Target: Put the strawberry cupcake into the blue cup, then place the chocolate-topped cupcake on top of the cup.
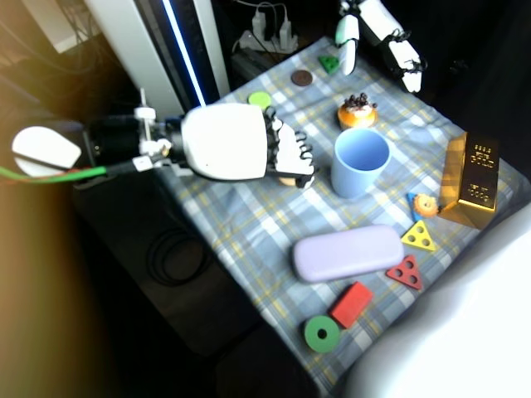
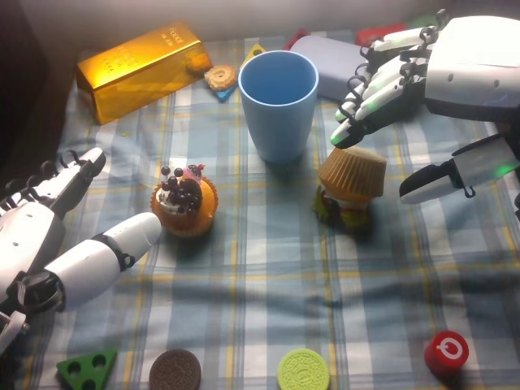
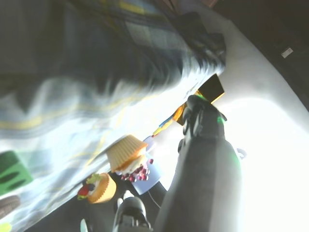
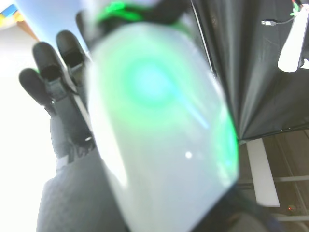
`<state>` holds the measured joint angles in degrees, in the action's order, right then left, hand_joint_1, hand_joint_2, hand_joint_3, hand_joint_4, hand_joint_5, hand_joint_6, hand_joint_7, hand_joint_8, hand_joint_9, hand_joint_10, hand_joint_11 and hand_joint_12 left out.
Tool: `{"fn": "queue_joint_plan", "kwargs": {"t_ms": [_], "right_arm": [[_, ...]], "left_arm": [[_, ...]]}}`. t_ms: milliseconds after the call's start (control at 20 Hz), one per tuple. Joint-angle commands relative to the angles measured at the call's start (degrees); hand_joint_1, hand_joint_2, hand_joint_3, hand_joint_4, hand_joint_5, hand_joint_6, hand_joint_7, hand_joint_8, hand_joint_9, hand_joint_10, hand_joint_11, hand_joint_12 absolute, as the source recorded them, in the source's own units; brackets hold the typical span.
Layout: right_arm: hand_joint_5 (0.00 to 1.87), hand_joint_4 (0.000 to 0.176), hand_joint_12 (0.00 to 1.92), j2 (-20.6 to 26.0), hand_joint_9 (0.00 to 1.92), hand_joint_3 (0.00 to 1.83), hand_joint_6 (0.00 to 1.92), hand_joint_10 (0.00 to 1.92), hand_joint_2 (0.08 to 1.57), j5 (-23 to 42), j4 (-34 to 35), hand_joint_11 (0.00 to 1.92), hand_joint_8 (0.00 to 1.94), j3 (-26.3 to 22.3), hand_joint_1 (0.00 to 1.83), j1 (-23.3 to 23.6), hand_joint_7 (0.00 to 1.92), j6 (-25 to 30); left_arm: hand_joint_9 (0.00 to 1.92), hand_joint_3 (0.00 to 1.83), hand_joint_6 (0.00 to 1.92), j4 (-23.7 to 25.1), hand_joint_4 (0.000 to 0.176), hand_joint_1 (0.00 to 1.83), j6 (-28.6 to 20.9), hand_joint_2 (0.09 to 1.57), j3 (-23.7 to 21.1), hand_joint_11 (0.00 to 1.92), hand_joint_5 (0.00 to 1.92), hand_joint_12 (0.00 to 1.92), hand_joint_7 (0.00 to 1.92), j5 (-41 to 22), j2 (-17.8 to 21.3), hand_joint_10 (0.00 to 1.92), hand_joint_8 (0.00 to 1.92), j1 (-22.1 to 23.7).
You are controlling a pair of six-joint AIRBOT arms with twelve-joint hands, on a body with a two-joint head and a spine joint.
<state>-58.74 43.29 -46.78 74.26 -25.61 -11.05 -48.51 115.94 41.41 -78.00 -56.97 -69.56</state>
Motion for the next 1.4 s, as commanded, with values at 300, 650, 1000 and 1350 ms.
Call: {"fn": "queue_joint_plan", "kwargs": {"t_ms": [300,650,1000,1350], "right_arm": [[0.65,0.029,0.8,-2.35,0.46,0.0,0.0,0.0,0.84,3.86,2.78,0.07,0.0,2.23,0.95,0.35,0.55,1.37],[0.54,0.112,0.81,-5.36,0.49,0.0,0.0,0.0,0.79,2.69,1.78,0.11,0.0,5.25,0.87,-0.85,0.55,3.25],[0.98,0.0,0.82,-6.38,1.03,0.0,0.01,0.05,0.9,1.24,1.03,0.65,0.02,6.45,0.93,-1.52,1.04,3.25],[1.15,0.045,1.01,-6.22,1.12,0.0,0.68,0.14,1.04,1.08,1.06,0.7,0.71,6.37,1.24,-1.67,1.15,3.51]], "left_arm": [[0.18,0.0,0.0,2.71,0.128,0.1,-0.14,1.03,0.26,0.0,0.11,0.48,0.14,-5.8,0.22,0.0,0.0,0.13],[0.2,0.0,0.0,2.72,0.118,0.1,-0.15,1.04,0.25,0.0,0.13,0.51,0.15,-5.82,0.13,0.0,0.0,0.14],[0.19,0.0,0.0,2.72,0.116,0.11,-0.15,1.04,0.19,0.0,0.12,0.5,0.13,-5.84,0.15,0.0,0.0,0.12],[0.21,0.0,0.0,2.74,0.124,0.13,-0.15,1.02,0.21,0.0,0.12,0.53,0.15,-5.84,0.15,0.0,0.0,0.11]]}}
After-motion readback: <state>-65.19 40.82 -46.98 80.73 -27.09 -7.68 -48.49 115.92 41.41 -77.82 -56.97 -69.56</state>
